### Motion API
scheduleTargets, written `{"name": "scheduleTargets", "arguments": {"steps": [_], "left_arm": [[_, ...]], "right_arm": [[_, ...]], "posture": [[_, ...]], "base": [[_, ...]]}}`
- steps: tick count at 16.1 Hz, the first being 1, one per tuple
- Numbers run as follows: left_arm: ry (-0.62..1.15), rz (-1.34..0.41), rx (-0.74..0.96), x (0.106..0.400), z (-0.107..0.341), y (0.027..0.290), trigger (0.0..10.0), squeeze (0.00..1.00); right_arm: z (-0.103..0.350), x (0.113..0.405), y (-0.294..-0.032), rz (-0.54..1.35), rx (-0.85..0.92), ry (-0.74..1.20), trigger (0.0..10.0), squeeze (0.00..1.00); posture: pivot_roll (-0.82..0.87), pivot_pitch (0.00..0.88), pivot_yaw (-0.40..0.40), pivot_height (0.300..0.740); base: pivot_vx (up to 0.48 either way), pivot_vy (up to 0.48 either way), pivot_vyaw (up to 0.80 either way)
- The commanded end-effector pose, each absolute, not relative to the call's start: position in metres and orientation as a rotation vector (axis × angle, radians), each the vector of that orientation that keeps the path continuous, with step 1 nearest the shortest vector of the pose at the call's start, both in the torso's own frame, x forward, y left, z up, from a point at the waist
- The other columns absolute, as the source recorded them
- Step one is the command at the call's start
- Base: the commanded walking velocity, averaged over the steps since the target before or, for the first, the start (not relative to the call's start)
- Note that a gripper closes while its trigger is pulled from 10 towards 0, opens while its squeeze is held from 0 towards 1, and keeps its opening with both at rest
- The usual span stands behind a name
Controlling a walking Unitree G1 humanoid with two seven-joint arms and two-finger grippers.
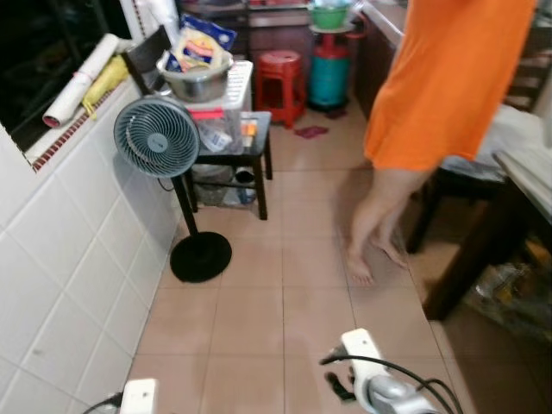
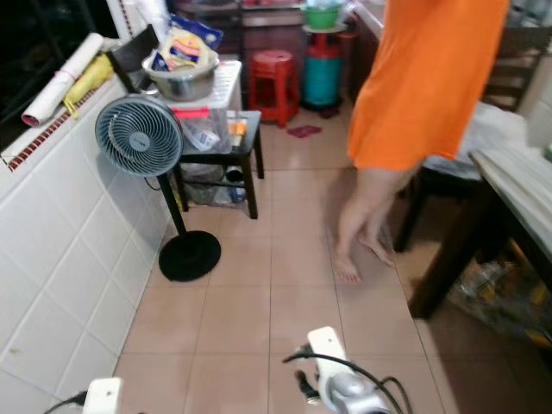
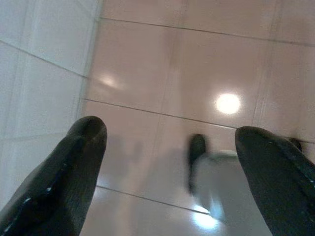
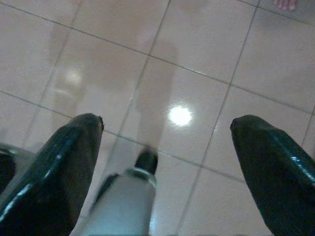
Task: Setting the table
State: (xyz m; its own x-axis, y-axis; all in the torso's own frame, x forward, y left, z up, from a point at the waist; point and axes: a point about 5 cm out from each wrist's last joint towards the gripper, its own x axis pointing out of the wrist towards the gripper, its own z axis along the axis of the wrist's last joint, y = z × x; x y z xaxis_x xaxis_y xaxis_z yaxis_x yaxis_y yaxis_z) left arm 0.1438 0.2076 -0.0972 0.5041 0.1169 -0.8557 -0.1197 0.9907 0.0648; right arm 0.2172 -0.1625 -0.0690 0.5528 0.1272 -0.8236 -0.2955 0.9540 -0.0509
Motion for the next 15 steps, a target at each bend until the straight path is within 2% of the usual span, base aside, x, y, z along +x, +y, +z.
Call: {"name": "scheduleTargets", "arguments": {"steps": [1, 8, 15], "left_arm": [[1.080, 0.170, 0.019, 0.1298, -0.1004, 0.2187, 10.0, 0.00], [1.099, 0.173, 0.031, 0.1253, -0.1016, 0.2202, 10.0, 0.00], [1.098, 0.163, 0.050, 0.1268, -0.1015, 0.2188, 10.0, 0.00]], "right_arm": [[-0.0687, 0.2183, -0.1544, 0.274, -0.191, 0.946, 10.0, 0.00], [-0.0704, 0.2153, -0.1565, 0.281, -0.215, 0.955, 10.0, 0.00], [-0.0713, 0.2137, -0.1571, 0.291, -0.241, 0.956, 10.0, 0.00]], "posture": [[-0.10, 0.000, 0.018, 0.740], [-0.10, 0.000, 0.015, 0.740], [-0.10, 0.000, 0.011, 0.740]], "base": [[0.000, 0.337, 0.00], [0.000, 0.440, 0.00], [0.000, 0.000, 0.00]]}}
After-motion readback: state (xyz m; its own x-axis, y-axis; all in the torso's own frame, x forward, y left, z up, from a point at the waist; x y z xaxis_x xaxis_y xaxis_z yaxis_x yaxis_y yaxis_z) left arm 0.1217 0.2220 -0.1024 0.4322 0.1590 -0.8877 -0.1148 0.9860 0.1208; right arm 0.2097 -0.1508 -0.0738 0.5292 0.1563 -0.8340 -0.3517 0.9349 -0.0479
